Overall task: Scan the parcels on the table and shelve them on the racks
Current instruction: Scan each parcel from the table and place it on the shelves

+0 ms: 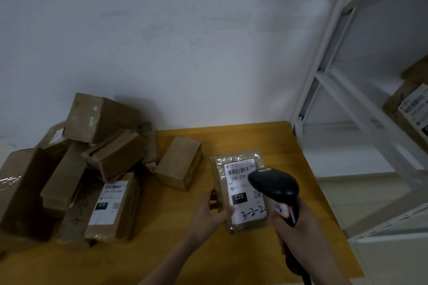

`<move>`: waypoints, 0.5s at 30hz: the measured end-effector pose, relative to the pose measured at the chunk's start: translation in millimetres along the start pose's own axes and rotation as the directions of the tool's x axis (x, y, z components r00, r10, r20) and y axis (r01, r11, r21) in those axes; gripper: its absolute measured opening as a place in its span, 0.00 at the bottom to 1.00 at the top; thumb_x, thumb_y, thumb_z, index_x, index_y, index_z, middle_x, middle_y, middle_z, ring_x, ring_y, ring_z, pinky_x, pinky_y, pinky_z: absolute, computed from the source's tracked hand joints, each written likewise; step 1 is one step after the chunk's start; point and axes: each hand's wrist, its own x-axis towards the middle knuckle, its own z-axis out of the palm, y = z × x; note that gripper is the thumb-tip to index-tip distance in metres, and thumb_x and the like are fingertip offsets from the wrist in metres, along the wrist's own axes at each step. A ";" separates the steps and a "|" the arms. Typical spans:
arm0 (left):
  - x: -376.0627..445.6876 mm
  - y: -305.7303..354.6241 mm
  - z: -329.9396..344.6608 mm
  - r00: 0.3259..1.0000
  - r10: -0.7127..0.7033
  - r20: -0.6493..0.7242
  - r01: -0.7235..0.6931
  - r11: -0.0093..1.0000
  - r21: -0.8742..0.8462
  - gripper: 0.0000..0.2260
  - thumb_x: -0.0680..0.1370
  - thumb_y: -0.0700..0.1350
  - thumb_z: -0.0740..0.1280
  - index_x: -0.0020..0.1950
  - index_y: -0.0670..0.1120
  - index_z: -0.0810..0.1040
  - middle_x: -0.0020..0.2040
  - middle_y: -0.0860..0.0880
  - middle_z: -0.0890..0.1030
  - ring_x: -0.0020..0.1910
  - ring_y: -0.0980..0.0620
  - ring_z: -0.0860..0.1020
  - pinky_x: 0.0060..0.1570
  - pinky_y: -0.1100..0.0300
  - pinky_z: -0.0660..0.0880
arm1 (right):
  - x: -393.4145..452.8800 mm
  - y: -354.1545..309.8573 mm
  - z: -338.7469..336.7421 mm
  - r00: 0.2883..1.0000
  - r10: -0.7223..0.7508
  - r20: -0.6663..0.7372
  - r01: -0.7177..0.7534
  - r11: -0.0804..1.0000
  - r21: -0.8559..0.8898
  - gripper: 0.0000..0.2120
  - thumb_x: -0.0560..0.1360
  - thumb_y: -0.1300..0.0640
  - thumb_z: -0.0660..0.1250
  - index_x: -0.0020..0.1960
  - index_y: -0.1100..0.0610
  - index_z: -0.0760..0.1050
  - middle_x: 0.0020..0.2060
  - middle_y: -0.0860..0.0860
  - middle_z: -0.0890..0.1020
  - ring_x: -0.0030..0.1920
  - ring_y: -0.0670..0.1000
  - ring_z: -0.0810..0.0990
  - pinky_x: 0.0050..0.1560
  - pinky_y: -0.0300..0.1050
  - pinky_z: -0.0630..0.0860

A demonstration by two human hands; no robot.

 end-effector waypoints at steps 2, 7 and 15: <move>-1.0 -2.6 -6.4 1.000 -0.022 -0.005 0.022 0.999 -0.041 0.36 0.61 0.66 0.73 0.65 0.57 0.68 0.60 0.54 0.77 0.59 0.54 0.77 0.54 0.49 0.79 | 12.9 18.8 -5.3 0.994 0.028 -0.102 -0.027 1.000 0.006 0.09 0.76 0.64 0.65 0.50 0.52 0.69 0.30 0.55 0.75 0.24 0.49 0.73 0.23 0.38 0.70; -6.6 -10.5 -29.3 0.998 -0.065 -0.012 0.063 0.993 -0.096 0.36 0.60 0.63 0.74 0.66 0.56 0.68 0.59 0.52 0.78 0.58 0.53 0.78 0.54 0.50 0.80 | 73.7 104.5 -1.8 0.962 0.185 -0.200 -0.202 0.977 -0.067 0.07 0.76 0.67 0.63 0.53 0.63 0.69 0.28 0.57 0.73 0.23 0.52 0.70 0.24 0.43 0.70; 2.3 -36.2 -38.9 0.994 -0.097 0.058 0.100 0.993 -0.054 0.39 0.61 0.65 0.75 0.68 0.56 0.68 0.60 0.52 0.79 0.59 0.51 0.78 0.55 0.49 0.79 | 137.9 201.8 41.0 0.924 0.336 -0.181 -0.365 0.916 -0.166 0.10 0.77 0.61 0.64 0.54 0.66 0.70 0.35 0.58 0.75 0.32 0.55 0.73 0.32 0.47 0.69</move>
